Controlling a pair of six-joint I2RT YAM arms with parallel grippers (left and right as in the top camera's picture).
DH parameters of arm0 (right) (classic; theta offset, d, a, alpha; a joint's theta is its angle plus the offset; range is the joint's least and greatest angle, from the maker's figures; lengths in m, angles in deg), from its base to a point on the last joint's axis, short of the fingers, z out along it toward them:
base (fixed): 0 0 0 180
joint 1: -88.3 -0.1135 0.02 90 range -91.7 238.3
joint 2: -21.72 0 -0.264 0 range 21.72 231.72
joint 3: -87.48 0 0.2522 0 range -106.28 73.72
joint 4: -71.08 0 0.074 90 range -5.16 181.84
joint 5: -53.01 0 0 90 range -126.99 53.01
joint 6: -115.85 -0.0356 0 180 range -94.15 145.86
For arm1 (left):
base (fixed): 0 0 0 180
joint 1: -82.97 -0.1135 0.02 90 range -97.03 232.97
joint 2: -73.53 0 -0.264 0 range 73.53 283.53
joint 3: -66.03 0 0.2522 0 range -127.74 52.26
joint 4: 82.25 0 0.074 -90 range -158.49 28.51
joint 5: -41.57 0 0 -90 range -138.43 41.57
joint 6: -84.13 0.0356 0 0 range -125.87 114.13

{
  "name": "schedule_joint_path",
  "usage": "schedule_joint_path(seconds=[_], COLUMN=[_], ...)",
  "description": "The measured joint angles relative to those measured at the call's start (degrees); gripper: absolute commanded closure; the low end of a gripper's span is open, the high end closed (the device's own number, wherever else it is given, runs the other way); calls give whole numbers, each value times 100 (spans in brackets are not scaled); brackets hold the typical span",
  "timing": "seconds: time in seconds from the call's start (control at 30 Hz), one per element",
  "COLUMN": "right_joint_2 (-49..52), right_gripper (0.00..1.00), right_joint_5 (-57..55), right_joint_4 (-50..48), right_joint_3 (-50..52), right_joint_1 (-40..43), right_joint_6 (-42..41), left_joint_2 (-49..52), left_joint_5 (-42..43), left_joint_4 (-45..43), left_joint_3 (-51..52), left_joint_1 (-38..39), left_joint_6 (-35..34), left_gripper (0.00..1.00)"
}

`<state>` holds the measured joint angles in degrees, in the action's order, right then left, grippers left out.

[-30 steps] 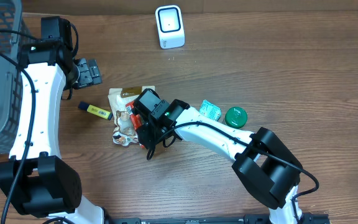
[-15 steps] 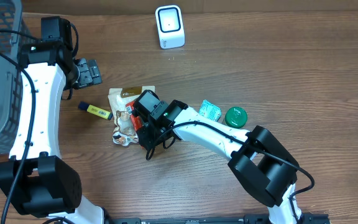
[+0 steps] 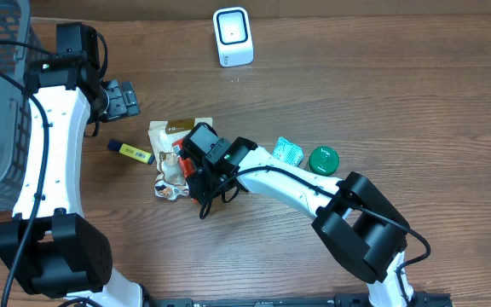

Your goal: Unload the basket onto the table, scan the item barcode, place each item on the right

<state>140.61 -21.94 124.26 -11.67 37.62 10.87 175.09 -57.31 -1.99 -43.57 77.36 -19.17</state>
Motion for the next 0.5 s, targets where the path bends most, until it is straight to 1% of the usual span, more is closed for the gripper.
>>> schedule_joint_path(seconds=[0.37,0.47,0.5], right_joint_2=[153,153,153], right_gripper=[64,76,77], right_joint_5=[-4,-7,-4], right_joint_4=[-42,-42,-42], right_joint_3=[0,0,0], right_joint_1=[2,2,2], right_joint_6=[-2,-17,4], left_joint_2=[0,0,0], left_joint_5=[2,2,0], left_joint_4=[0,0,0], left_joint_3=[0,0,0], left_joint_1=[0,0,0], left_joint_6=[0,0,0], left_gripper=[0,0,0])
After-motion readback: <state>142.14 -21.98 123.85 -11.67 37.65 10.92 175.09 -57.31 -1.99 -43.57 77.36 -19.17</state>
